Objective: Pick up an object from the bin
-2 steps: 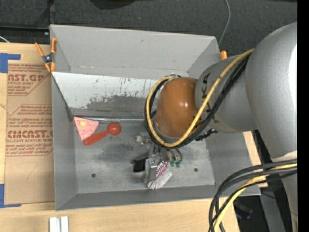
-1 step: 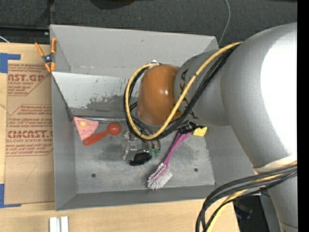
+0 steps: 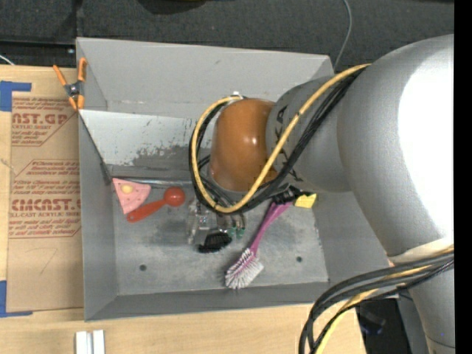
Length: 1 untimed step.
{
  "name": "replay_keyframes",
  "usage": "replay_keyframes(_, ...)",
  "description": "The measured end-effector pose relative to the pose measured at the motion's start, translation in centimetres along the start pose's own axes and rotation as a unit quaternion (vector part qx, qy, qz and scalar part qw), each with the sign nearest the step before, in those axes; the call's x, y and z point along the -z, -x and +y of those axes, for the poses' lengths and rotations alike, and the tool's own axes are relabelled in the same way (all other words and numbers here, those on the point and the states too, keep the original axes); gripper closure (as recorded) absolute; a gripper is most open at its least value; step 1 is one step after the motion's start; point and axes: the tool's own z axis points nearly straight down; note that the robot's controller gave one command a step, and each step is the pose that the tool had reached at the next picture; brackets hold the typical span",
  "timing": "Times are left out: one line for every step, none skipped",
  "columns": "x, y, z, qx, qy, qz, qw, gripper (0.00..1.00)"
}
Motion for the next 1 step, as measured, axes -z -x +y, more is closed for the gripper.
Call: replay_keyframes(1.63,-0.13,-1.29,0.01,0.0,-0.0008,0.9999,1.0)
